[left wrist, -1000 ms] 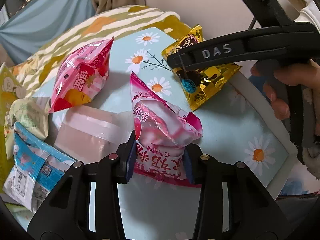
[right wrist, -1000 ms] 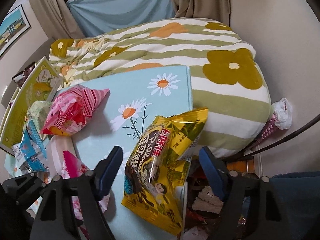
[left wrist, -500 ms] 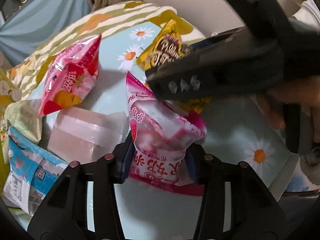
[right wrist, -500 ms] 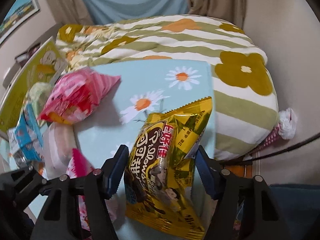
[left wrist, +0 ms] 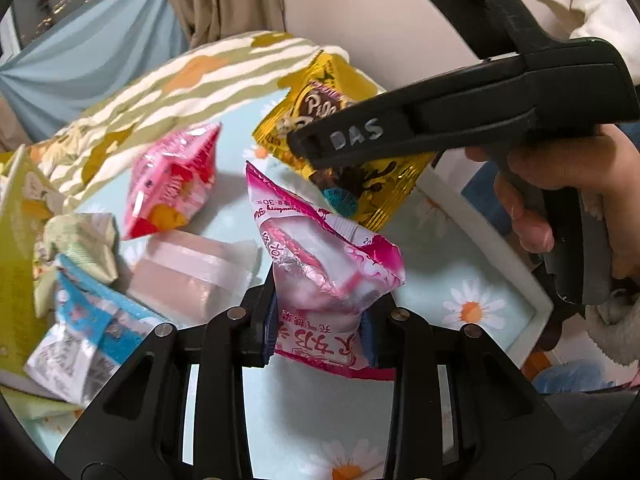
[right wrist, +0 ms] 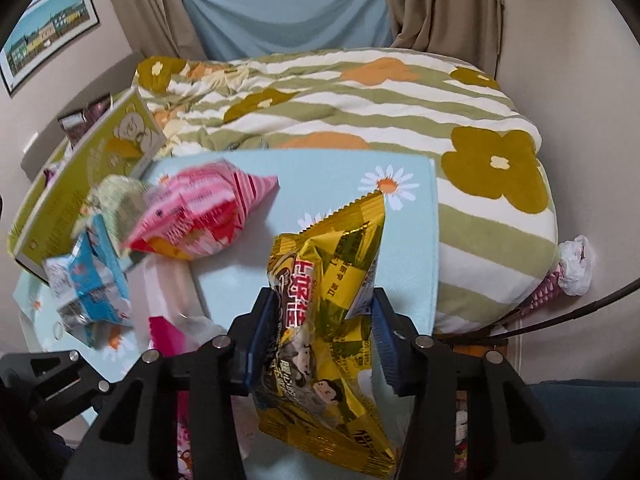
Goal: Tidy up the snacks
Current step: 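Carry both bags over the yellow box and release them inside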
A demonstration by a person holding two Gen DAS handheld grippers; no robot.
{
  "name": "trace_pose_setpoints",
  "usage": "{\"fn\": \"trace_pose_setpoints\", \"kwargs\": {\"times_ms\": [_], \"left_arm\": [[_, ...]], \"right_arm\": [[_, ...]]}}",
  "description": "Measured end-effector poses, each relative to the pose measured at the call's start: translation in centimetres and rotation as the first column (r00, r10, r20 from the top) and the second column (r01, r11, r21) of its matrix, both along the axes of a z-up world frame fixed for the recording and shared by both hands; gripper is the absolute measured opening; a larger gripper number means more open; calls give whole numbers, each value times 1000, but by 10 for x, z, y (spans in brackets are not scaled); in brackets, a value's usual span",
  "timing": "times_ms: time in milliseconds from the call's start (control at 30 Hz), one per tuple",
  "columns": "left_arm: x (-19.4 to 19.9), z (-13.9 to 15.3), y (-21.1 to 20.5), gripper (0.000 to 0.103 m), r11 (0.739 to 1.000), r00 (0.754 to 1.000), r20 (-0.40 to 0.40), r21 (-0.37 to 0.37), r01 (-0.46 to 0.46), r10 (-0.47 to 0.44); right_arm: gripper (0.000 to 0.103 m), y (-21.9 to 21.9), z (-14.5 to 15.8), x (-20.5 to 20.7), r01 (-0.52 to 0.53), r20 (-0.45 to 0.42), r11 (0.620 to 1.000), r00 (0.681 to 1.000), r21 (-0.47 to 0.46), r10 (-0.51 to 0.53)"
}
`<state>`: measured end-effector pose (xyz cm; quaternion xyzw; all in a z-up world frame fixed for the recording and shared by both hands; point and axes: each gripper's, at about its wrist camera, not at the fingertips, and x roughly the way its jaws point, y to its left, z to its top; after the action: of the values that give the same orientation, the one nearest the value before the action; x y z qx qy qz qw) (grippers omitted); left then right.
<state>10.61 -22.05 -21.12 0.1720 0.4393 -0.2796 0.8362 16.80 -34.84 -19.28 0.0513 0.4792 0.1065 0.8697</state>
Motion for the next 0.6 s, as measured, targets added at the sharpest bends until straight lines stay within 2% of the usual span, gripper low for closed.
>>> {"fn": "trace_pose_setpoints", "kwargs": {"times_ms": [267, 433, 600], "left_arm": [[-3, 53, 32, 32, 995, 994, 58, -41, -91, 94], [1, 94, 70, 32, 981, 972, 136, -60, -184, 190], [13, 131, 130, 32, 953, 936, 181, -105, -285, 300]], "right_arm": [[43, 8, 63, -8, -7, 82, 1000, 997, 31, 5], [43, 32, 108, -3, -48, 149, 996, 988, 75, 36], [43, 77, 152, 8, -124, 228, 985, 969, 116, 96]]}}
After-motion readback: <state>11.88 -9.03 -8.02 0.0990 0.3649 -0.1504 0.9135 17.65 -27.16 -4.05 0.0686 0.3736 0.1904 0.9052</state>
